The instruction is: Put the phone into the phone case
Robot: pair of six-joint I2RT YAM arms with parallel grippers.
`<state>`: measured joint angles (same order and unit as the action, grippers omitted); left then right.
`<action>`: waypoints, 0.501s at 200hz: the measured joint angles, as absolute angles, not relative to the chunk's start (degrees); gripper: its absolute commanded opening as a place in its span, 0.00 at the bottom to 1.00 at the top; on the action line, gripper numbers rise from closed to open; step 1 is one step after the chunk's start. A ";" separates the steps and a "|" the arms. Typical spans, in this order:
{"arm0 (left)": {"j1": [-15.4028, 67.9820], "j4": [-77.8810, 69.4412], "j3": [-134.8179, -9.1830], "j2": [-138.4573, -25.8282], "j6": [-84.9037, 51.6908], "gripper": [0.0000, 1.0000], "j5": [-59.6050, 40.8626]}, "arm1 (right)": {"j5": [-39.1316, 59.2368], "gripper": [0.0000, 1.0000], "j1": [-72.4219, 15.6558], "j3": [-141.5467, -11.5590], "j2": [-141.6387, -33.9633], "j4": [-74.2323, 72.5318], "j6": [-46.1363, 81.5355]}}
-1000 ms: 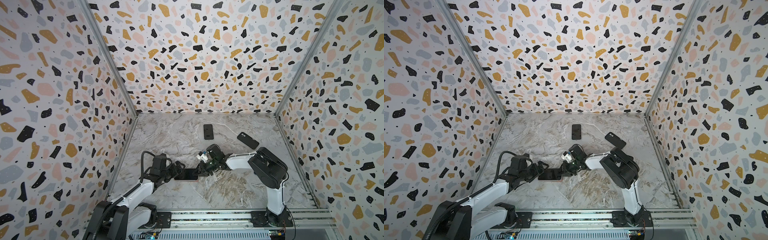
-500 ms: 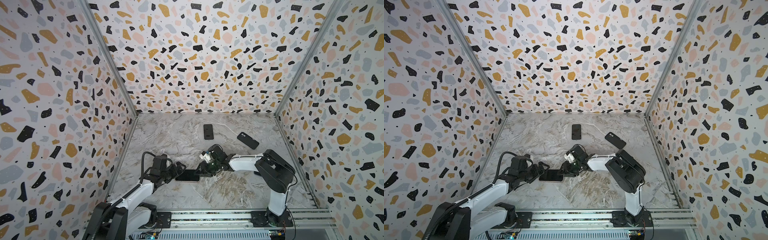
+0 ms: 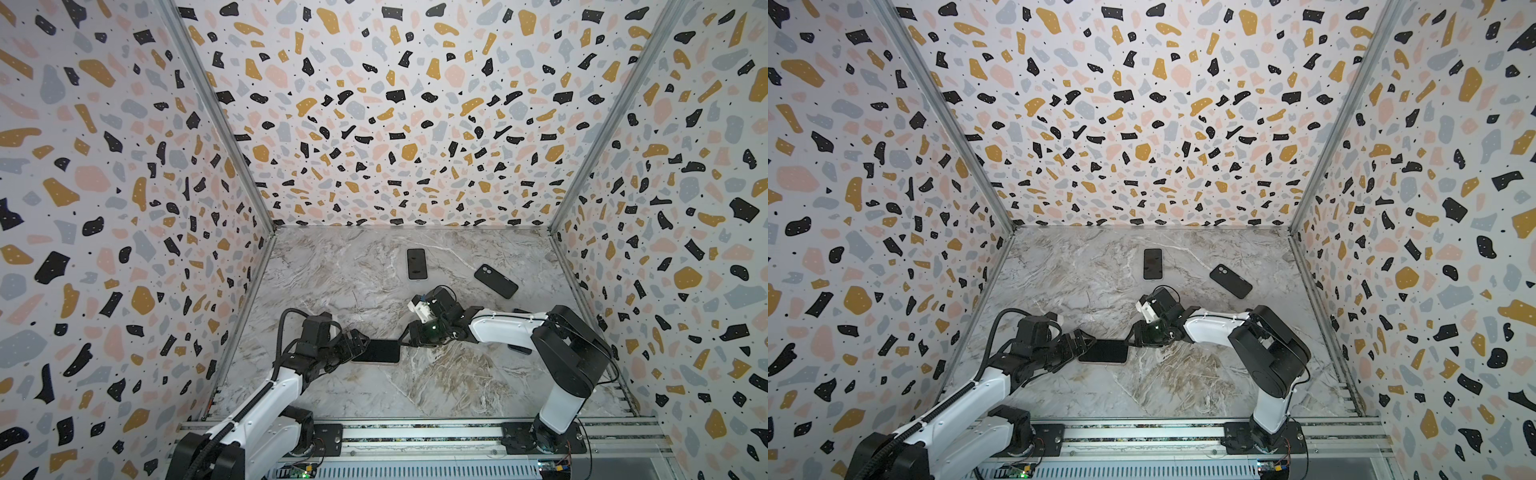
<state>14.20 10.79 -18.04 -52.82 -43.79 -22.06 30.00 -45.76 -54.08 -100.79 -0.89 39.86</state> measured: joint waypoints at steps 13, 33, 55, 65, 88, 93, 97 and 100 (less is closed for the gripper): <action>14.20 11.29 -16.93 -51.03 -44.16 0.99 -22.22 | 29.21 0.51 -45.76 -54.08 -100.79 -1.34 37.85; 14.20 11.92 -15.53 -49.23 -44.62 0.99 -22.61 | 28.69 0.53 -45.76 -54.17 -101.08 -3.38 34.85; 14.20 11.51 -14.98 -49.30 -44.80 0.97 -23.24 | 29.02 0.52 -45.82 -55.40 -103.09 -5.08 32.42; 14.20 11.05 -15.00 -49.95 -44.71 0.96 -23.42 | 29.08 0.50 -45.82 -55.83 -104.03 -5.28 31.75; 14.20 10.20 -15.81 -52.14 -44.23 0.95 -23.55 | 28.58 0.44 -45.69 -57.17 -104.49 -1.15 31.86; 14.20 10.07 -16.01 -52.60 -44.12 0.95 -23.55 | 28.36 0.43 -45.60 -57.71 -104.49 0.19 32.03; 14.20 9.98 -16.12 -52.88 -44.07 0.95 -23.55 | 28.21 0.42 -45.58 -58.08 -104.47 1.04 32.38; 14.20 9.89 -16.21 -53.10 -44.01 0.95 -23.55 | 27.90 0.41 -45.58 -58.28 -104.38 1.54 32.47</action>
<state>14.20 9.89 -16.21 -53.10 -44.01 -23.55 27.90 -45.58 -58.28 -104.38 1.54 32.47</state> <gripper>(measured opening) 0.949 0.438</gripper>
